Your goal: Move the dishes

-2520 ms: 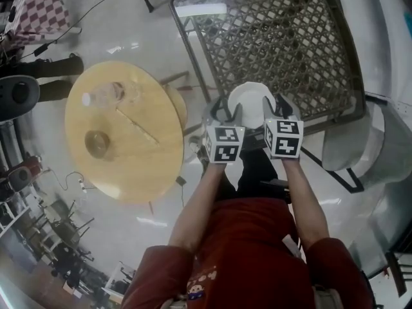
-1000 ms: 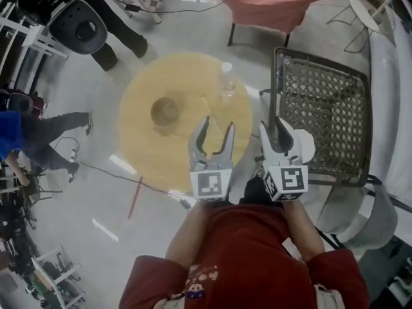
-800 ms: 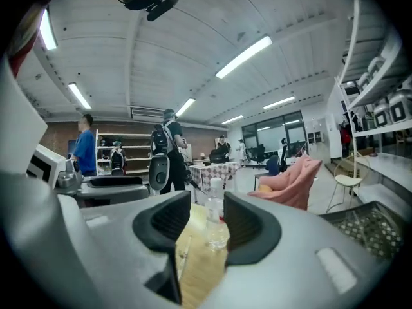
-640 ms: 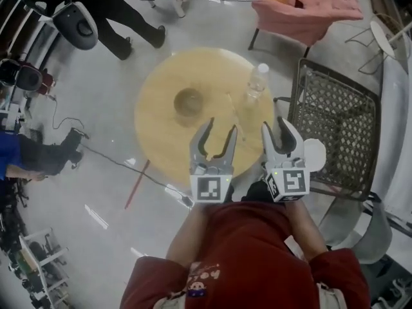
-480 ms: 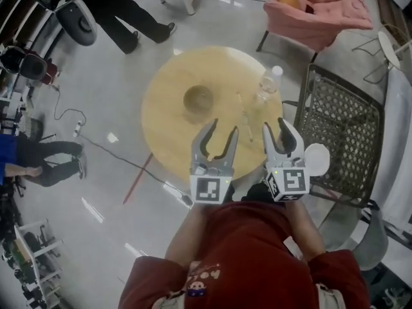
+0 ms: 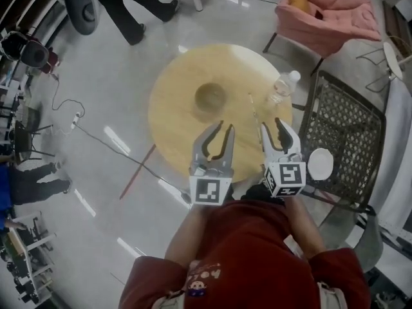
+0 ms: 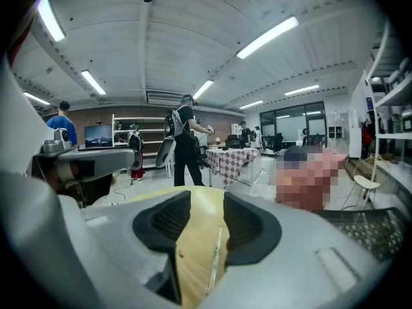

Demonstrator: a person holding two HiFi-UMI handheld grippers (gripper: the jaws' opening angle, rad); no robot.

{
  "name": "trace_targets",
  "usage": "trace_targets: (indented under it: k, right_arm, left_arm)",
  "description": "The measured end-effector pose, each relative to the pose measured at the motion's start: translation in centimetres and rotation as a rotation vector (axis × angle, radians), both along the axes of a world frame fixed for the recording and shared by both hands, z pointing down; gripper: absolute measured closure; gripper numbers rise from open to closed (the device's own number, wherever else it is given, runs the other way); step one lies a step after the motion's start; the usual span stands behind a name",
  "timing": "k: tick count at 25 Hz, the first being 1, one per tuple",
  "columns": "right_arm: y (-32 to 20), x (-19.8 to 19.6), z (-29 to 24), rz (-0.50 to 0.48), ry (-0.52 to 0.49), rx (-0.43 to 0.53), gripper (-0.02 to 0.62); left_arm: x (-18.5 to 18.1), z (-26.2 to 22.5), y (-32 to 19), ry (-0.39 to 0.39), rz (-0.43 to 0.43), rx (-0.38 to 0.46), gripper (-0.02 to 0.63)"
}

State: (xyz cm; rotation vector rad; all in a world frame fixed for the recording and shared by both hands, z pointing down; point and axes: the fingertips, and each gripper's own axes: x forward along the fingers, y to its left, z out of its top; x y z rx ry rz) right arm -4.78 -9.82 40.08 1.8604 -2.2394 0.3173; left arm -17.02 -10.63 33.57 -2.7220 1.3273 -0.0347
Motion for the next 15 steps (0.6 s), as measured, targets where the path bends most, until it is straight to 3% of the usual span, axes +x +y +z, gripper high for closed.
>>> trace_targets:
  k: [3, 5, 8, 11, 15]
  right_arm:
    - [-0.7, -0.7, 1.6, -0.008, 0.015, -0.053, 0.439]
    - [-1.2, -0.9, 2.9, -0.008, 0.024, -0.089, 0.439]
    - [-1.7, -1.3, 4.7, -0.008, 0.039, -0.142, 0.439]
    - [-2.1, -1.3, 6.6, -0.009, 0.057, -0.2, 0.439]
    - [-3.1, -1.5, 9.0, -0.02, 0.072, -0.276, 0.439]
  left_arm:
    - [-0.6, 0.0, -0.2, -0.105, 0.032, 0.053, 0.57]
    - [-1.1, 0.2, -0.4, -0.106, 0.029, 0.047, 0.593]
    - [-2.1, 0.5, -0.6, -0.043, -0.003, 0.004, 0.598]
    - [-2.8, 0.7, -0.7, -0.114, 0.009, 0.031, 0.598]
    - [-3.9, 1.2, -1.2, -0.1, -0.016, 0.002, 0.598]
